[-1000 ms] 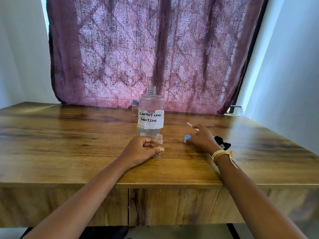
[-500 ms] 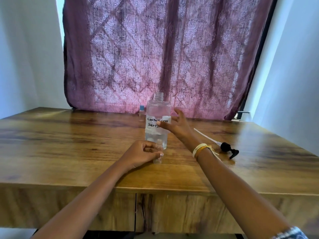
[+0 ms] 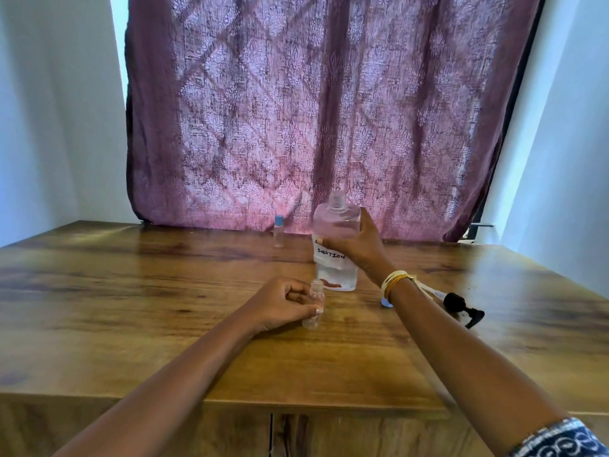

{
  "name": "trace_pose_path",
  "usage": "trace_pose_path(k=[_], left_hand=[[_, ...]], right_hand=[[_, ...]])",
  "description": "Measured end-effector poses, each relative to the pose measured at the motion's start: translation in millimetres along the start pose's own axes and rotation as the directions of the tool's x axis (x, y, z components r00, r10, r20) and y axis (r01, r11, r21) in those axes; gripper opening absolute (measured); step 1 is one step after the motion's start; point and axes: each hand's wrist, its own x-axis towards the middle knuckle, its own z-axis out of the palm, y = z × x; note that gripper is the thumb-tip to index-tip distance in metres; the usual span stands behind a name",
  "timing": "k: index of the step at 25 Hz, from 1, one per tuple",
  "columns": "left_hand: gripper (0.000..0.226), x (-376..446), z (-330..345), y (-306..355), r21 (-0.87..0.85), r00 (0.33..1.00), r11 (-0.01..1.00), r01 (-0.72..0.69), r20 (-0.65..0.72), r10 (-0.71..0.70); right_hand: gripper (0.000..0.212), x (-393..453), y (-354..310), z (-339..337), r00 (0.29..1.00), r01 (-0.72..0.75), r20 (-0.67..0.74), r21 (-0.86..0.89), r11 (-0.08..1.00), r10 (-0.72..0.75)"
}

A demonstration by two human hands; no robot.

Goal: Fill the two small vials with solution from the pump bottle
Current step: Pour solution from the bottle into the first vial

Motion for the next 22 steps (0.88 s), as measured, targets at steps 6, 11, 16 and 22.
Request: trace_pose_path(k=[6,11,16,22], left_hand=[[0.026,42,15,5,-0.066,0.998,0.997,-0.047,0.029,0.049],[0.026,62,23,-4,-0.124,0.997,0.99,-0.06,0.049,0.067],[0.036,60,18,-8,-0.221,0.993,0.973,-0.066,0.076,0.085],[0.021,61,20,-5,-0.219,0.988,0.965,-0.147,0.004,0.152]], right_hand=[[0.071,20,25,-34,0.994,0.1,-0.036,-0.136,0.986,-0.106],[0.077,18,43,-42,0.953,0.3,0.052,-0.254,0.919,-0.297],[0.072,13,56,-43,0.919,0.394,0.164,-0.32,0.862,-0.36],[0.072,15,61,-51,0.867,0.498,0.227,-0.4,0.77,-0.443]])
